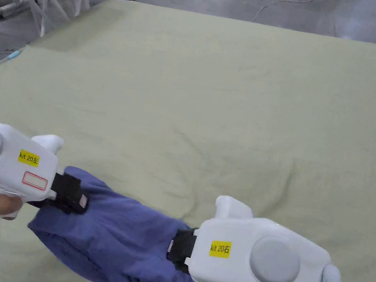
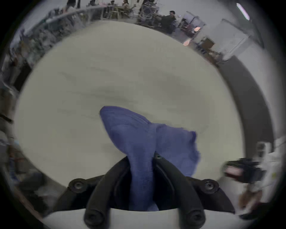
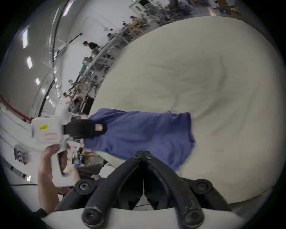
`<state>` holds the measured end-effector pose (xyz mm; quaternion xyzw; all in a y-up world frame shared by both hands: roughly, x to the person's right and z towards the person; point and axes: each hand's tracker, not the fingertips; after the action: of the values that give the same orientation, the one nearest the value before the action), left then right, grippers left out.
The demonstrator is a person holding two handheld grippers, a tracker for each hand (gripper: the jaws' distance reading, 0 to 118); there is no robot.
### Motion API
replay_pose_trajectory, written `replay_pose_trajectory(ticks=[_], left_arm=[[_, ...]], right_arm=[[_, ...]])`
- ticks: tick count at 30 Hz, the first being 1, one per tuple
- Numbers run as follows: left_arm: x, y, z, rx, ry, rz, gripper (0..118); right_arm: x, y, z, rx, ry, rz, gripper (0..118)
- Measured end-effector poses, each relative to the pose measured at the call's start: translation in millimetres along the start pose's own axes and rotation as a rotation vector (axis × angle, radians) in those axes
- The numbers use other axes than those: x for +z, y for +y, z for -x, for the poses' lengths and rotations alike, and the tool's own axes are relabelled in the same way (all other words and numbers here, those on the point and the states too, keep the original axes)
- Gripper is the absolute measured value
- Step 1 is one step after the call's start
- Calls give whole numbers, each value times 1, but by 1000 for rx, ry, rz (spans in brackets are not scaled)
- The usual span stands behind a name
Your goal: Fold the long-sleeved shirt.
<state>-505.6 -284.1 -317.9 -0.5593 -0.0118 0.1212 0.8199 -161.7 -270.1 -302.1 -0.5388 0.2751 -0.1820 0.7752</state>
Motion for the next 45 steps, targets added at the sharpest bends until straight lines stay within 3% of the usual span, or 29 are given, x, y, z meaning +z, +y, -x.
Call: replay_pose_trajectory(ticks=[2, 4, 6, 7, 8, 9, 11, 13, 16, 18, 19, 20, 21, 22, 23, 27, 31, 33, 38, 45], left_arm=[[-4, 0, 35, -81, 246, -7, 11], [-14, -3, 73, -52, 399, 18, 12], [-26, -10, 100, 41, 369, 48, 20], [-42, 0, 138, 80, 320, 47, 52], [-46, -1, 148, 110, 315, 30, 52], [-47, -1, 146, 106, 361, 29, 63], [-38, -7, 126, 26, 482, -43, 113], [-22, -4, 112, 1, 510, -217, 118], [-9, -1, 94, -124, 503, -306, 118], [0, -2, 68, -126, 366, -267, 118], [7, -7, 48, -98, 293, -232, 116], [16, -11, 31, -54, 200, -197, 105], [28, -15, 12, -31, 103, -205, 69], [42, -17, -9, -36, 7, -255, 0], [58, -23, -39, -60, -38, -296, 0], [133, -42, -125, -172, 3, -614, 0], [199, -81, -220, -194, 5, -859, 0], [223, -101, -255, -206, -12, -946, 0], [264, -149, -316, -236, -24, -1072, 0], [281, -202, -349, -227, -19, -1092, 0]], right_arm=[[-5, -1, 18, 33, 37, 11, 0], [-5, -3, 25, 58, 59, 22, 0], [-8, -4, 20, 67, 29, 29, 0], [-7, -4, 16, 69, 10, 29, 0], [-6, -3, 11, 69, -3, 31, 0], [-5, -2, 9, 70, -5, 33, 0], [2, 0, 3, 62, 4, 23, 0], [10, 2, 5, 66, -1, -10, 0], [25, 4, 11, 103, -27, -51, 0], [45, 5, 14, 94, -5, -64, 0], [55, 6, 12, 45, 43, -59, 0], [69, 8, 8, -10, 93, -60, 0], [86, 7, 6, -37, 124, -87, 0], [110, 5, 6, -28, 123, -140, 0], [131, 3, 5, -13, 110, -191, 0], [236, -13, -2, 95, -11, -470, 0], [327, -52, -7, 238, -327, -794, 0], [361, -75, -11, 285, -413, -883, 0], [413, -128, -20, 345, -517, -965, 0], [452, -178, -26, 348, -539, -1016, 0]])
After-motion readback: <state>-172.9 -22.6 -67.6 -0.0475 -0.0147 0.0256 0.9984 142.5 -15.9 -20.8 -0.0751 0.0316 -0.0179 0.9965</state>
